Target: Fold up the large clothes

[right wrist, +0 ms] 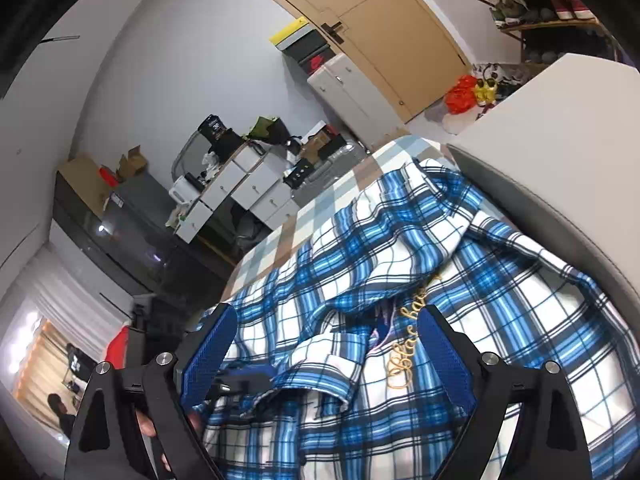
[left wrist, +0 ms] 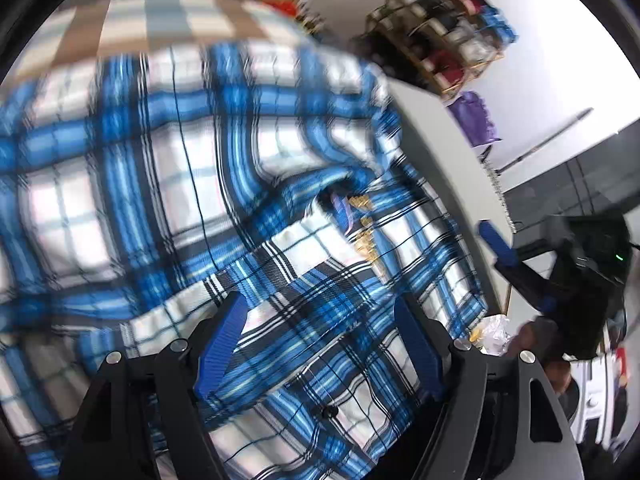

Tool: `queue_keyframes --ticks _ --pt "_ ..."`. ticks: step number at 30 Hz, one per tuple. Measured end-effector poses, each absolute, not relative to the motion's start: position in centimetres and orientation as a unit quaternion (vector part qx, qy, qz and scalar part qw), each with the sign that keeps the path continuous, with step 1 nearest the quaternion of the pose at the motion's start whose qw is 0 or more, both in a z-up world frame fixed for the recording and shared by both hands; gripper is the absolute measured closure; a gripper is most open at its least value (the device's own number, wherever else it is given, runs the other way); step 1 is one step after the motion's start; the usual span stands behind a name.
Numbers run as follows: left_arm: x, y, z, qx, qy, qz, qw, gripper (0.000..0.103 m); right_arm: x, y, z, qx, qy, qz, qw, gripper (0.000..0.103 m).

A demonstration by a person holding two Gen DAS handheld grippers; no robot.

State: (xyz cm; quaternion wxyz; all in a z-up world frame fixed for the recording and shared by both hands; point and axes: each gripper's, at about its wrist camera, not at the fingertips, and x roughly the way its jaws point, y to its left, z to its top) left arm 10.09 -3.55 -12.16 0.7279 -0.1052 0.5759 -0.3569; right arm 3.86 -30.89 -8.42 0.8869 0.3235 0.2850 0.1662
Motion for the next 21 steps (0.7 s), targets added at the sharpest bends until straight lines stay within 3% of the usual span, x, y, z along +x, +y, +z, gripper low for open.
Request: queue_keyframes --ticks 7,13,21 --pt "9.7 -3.8 -12.7 -0.074 0.597 -0.337 0.724 0.031 3.9 -32.4 -8.9 0.347 0.286 0.153 0.880 0.010" --pt "10.3 -6.7 -9.3 -0.103 0.539 -0.360 0.754 0.031 4.4 -32.5 -9.1 0.349 0.294 0.149 0.877 0.010" --pt "11.0 -9.2 -15.8 -0.167 0.602 -0.381 0.682 0.032 4.1 -34.4 -9.6 0.378 0.286 0.140 0.869 0.010"
